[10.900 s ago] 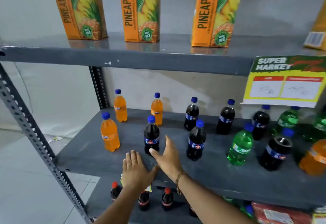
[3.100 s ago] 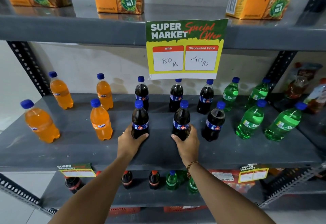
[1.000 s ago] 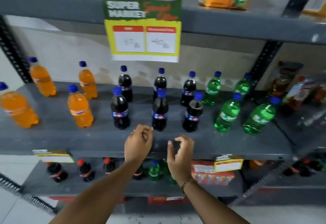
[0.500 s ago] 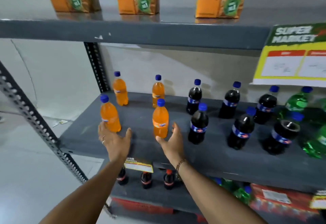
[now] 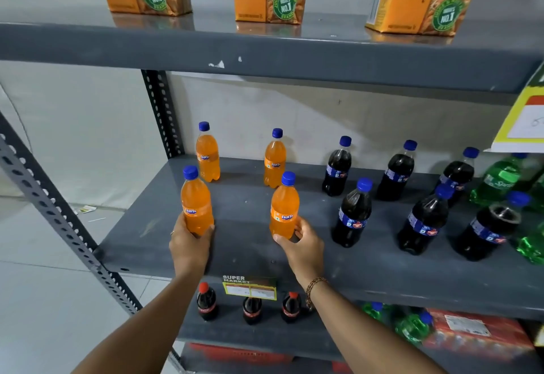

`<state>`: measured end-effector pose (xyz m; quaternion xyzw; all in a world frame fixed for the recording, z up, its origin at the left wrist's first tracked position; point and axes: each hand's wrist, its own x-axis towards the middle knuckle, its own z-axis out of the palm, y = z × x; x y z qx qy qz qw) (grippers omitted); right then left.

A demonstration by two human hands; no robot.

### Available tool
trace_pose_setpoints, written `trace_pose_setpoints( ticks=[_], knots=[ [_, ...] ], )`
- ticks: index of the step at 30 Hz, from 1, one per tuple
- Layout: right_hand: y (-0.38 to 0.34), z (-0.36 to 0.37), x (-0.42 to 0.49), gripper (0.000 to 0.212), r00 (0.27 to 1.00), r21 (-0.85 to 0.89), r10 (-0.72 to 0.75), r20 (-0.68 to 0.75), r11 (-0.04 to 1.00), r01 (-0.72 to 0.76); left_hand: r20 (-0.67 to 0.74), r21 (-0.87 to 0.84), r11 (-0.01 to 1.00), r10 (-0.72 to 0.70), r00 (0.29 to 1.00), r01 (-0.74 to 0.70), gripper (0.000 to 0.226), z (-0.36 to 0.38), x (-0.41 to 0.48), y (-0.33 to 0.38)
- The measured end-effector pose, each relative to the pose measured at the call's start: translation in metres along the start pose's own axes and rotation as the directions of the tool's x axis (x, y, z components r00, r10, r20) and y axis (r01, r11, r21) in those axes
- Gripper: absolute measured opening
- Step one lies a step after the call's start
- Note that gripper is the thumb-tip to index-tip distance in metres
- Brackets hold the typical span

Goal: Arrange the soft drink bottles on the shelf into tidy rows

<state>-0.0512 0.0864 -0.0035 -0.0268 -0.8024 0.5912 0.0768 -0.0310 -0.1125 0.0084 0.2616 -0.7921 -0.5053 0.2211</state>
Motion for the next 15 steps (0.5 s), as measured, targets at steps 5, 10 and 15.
trace_pose_setpoints(
  ticks=[5, 10, 15],
  knots=[
    [-0.0024, 0.0025, -0.0017, 0.05, 0.999, -0.014, 0.024, 0.023, 1.0, -0.023, 0.02, -0.014, 1.0, -0.02, 1.0, 0.02, 0.047, -0.0018, -0.0008, -0.0003],
    [0.0004, 0.0053, -0.0023, 0.052, 0.999, -0.046, 0.016, 0.034, 0.999, -0.014, 0.027, -0.015, 1.0, -0.017, 0.999, 0.017, 0.05, -0.0025, -0.001, 0.0],
    [-0.0014, -0.0018, -0.0052, 0.07, 0.997, -0.043, 0.076, 0.028, 0.996, -0.075, -0.012, -0.068, 0.997, -0.033, 0.999, 0.032, 0.075, -0.0018, -0.0063, 0.0021]
  ],
)
